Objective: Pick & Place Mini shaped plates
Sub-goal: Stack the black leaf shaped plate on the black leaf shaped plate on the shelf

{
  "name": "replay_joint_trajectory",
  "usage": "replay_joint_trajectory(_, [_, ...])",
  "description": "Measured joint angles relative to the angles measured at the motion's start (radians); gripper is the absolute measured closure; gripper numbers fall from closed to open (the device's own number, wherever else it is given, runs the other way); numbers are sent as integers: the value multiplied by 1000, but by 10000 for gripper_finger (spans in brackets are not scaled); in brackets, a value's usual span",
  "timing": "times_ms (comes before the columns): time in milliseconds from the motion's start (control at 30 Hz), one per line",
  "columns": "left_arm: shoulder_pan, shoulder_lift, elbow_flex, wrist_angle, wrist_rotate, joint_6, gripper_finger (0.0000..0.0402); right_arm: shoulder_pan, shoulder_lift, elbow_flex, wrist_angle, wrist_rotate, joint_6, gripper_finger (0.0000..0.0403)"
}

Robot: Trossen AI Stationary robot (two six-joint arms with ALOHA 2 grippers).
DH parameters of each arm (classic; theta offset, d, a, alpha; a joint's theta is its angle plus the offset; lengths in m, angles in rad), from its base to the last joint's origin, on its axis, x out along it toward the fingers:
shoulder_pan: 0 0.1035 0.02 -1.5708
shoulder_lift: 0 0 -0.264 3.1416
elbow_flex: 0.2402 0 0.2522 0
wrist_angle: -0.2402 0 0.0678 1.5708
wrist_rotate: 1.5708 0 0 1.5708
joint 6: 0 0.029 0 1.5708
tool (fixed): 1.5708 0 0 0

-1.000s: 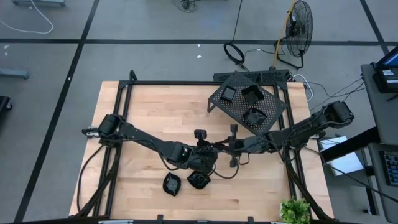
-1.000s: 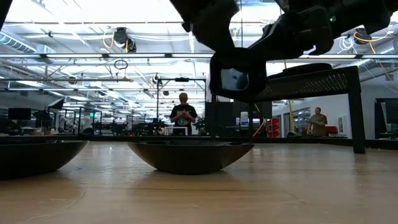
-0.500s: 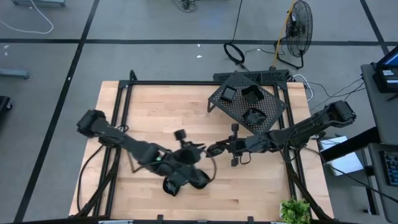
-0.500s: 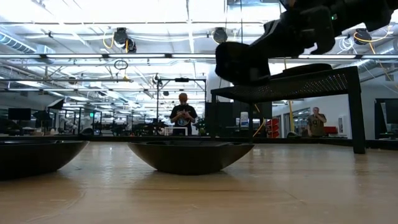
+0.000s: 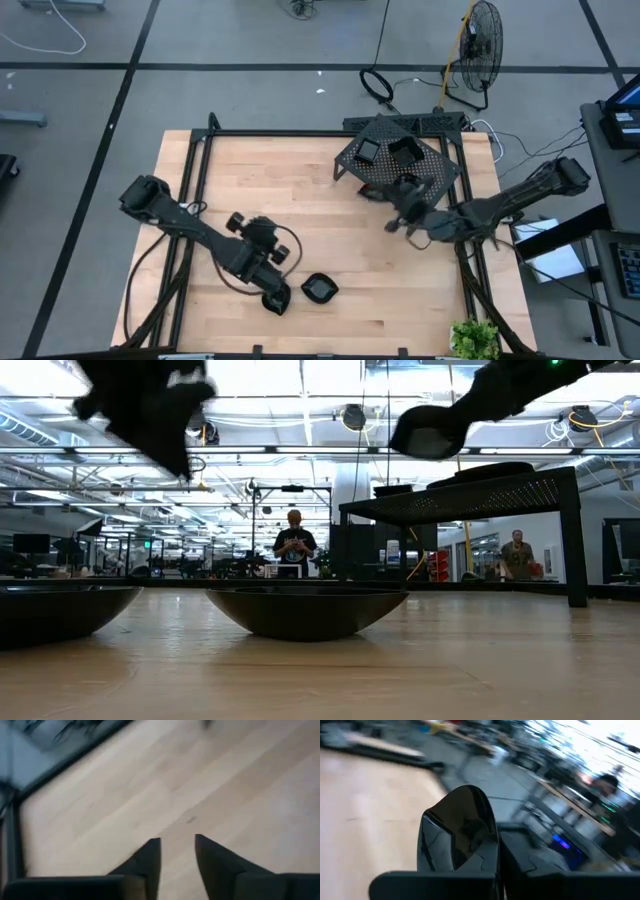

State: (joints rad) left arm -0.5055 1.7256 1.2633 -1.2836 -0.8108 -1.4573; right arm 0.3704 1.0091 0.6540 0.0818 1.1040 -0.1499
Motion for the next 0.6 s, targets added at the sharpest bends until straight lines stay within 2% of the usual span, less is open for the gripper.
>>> replay_joint_trajectory(100, [18, 0, -103, 3, 83, -88, 235, 9, -93, 0, -103, 102, 98, 399])
replay_joint_trajectory(300, [35, 0, -231, 68, 219, -180, 173, 12, -273, 0, -398, 99, 360, 400])
replay_joint_trajectory(433, [35, 0, -255, 111, 235, -174, 164, 12, -320, 0, -572, 91, 512, 401])
replay_joint_trajectory(600, [35, 0, -255, 134, 232, -164, 177, 14, -325, 0, -652, 47, 573, 402])
